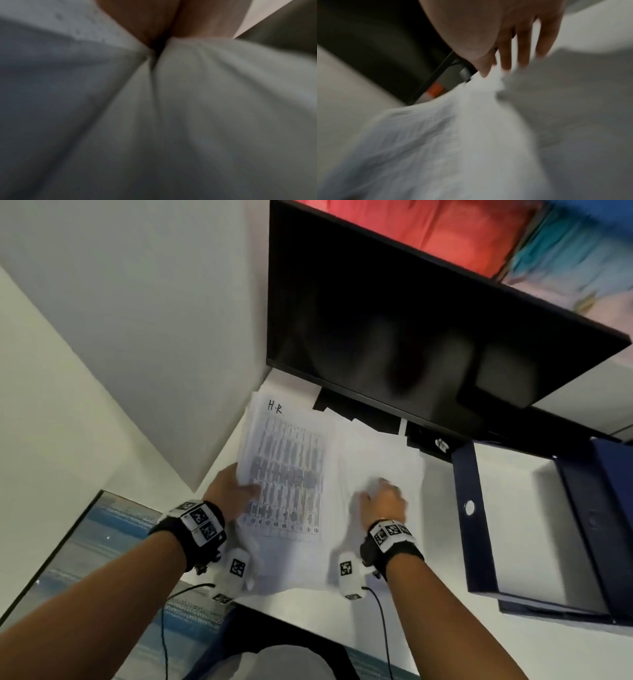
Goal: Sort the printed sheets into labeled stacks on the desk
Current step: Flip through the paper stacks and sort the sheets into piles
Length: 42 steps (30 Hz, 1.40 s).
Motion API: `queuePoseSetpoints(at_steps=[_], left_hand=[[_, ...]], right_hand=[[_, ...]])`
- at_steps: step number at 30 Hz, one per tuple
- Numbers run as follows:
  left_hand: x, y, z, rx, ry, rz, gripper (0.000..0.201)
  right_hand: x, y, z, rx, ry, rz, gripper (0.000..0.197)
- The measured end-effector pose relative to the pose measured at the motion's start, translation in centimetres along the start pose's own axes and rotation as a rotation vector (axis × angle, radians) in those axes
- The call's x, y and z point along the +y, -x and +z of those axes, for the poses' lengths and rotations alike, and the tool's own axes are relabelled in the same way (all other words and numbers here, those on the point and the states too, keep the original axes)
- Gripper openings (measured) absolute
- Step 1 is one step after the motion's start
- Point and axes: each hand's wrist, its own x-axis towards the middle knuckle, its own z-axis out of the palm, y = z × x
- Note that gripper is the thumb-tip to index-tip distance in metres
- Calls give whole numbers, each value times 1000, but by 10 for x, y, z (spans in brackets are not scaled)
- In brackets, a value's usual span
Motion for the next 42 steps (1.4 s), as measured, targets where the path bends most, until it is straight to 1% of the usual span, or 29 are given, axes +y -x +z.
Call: queuePoseSetpoints(at_steps=[2, 3, 5, 7, 10, 12, 16, 19, 21, 23, 27, 30, 33, 35, 37, 39, 41, 42], left_hand=[[-3, 2, -12, 46, 127, 35, 26], [-4, 3, -18, 57, 177, 58, 29], [-5, 3, -28, 52, 259, 90, 28], [-2, 3, -33, 42, 324, 88, 23], [2, 3, -32, 38, 410, 66, 24], [4, 4, -31, 27, 424, 64, 26], [6, 5, -28, 11, 400, 77, 26], [2, 7, -28, 9, 372, 80, 23], [-3, 7, -28, -3, 355, 73, 21], [-8, 7, -28, -21, 354, 53, 23], [-19, 0, -25, -51, 263, 4, 28], [-20, -9, -16, -71, 194, -35, 28], [-16, -15, -3, -57, -20, -17, 32], [-9, -14, 5, -48, -134, -10, 33], [-7, -14, 11, -86, -146, -11, 36], [-9, -16, 15, -87, -140, -8, 38], [-9, -15, 15, -97, -199, 32, 39], [-10, -16, 15, -106, -166, 33, 38]], right_hand=[[27, -6, -11, 35, 88, 177, 66], [35, -8, -14, 15, 92, 223, 74], [40, -9, -14, -31, 61, 245, 86], [34, -5, -10, -48, 49, 272, 96], [25, 0, 1, -48, 45, 296, 98], [22, -1, 7, -61, -42, 299, 95], [18, -2, 8, -40, -122, 288, 63], [13, 1, 8, -39, -185, 276, 49], [11, 5, -1, -24, -217, 230, 37], [6, 10, -19, 30, -190, 124, 28], [-14, 36, -77, 205, -47, -125, 38], [-38, 57, -126, 331, 20, -247, 35], [-61, 70, -171, 463, -65, -398, 32], [-72, 75, -195, 513, -160, -460, 30], [-80, 77, -210, 510, -271, -481, 29], [-82, 70, -209, 468, -359, -492, 30], [-78, 56, -188, 379, -395, -449, 32], [-74, 45, -171, 312, -401, -409, 32]])
